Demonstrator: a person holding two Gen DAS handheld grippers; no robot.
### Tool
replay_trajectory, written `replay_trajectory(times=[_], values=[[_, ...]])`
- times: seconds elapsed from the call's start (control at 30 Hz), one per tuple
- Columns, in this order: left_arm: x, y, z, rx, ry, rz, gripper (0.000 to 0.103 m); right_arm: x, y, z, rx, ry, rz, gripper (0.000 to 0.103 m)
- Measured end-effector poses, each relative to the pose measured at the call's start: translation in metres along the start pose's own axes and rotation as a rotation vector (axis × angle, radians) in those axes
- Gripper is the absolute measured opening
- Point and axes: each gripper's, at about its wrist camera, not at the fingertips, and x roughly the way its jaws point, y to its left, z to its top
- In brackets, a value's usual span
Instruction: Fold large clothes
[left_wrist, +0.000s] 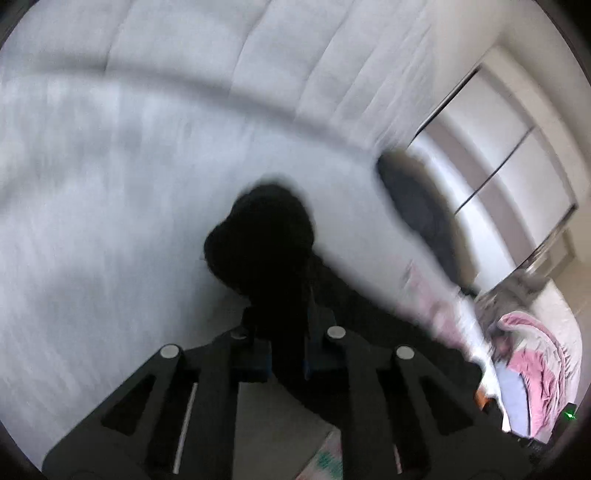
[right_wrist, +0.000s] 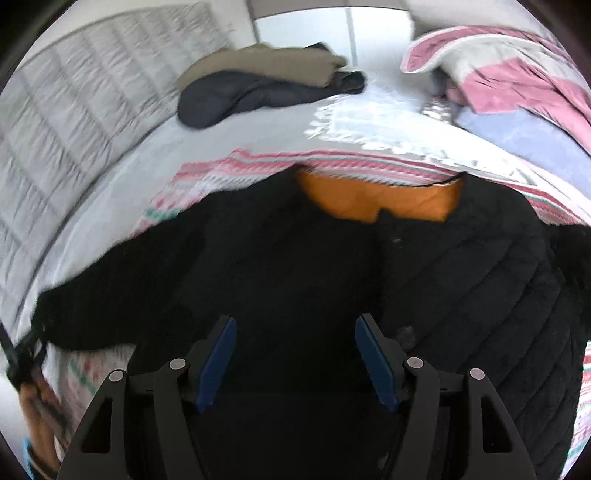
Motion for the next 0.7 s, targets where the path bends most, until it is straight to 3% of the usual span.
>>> replay_trajectory(times=[0.07, 0.13, 0.27, 0.3, 0.37, 0.43, 0.57, 0.7], values=[[-0.016, -0.008, 0.012, 0.023, -0.074, -0.019, 0.012, -0.004, 0.01, 0.0, -0.048, -0.021, -0.007, 0.068], [-0.019, -0.015, 0.015, 0.052, -0.094, 0.012, 0.013, -0.003, 0.017, 0.0, -0.077, -0.038, -0.023, 0.068], [0.019, 0.004, 0.0, 0.049, 0.092, 0.177, 0.021, 0.012, 0.022, -0.004, -0.061, -0.002, -0.012, 0.068], [0.028, 0.013, -0.002, -0.002, 0.155, 0.205, 0.027, 0.013, 0.022, -0.006, -0.06, 0.004, -0.005, 0.068], [0.027, 0.02, -0.001, -0.069, 0.19, 0.197, 0.045, 0.016, 0.021, -0.01, -0.071, 0.008, 0.009, 0.068], [0.019, 0.016, 0.003, -0.093, 0.183, 0.164, 0.076, 0.016, 0.023, -0.013, -0.079, 0.008, 0.009, 0.068], [0.009, 0.003, 0.007, -0.099, 0.195, 0.128, 0.085, 0.01, 0.024, -0.021, -0.07, 0.002, 0.051, 0.068], [0.009, -0.003, 0.002, -0.096, 0.245, 0.161, 0.089, -0.001, 0.02, -0.028, -0.035, 0.005, 0.069, 0.07]])
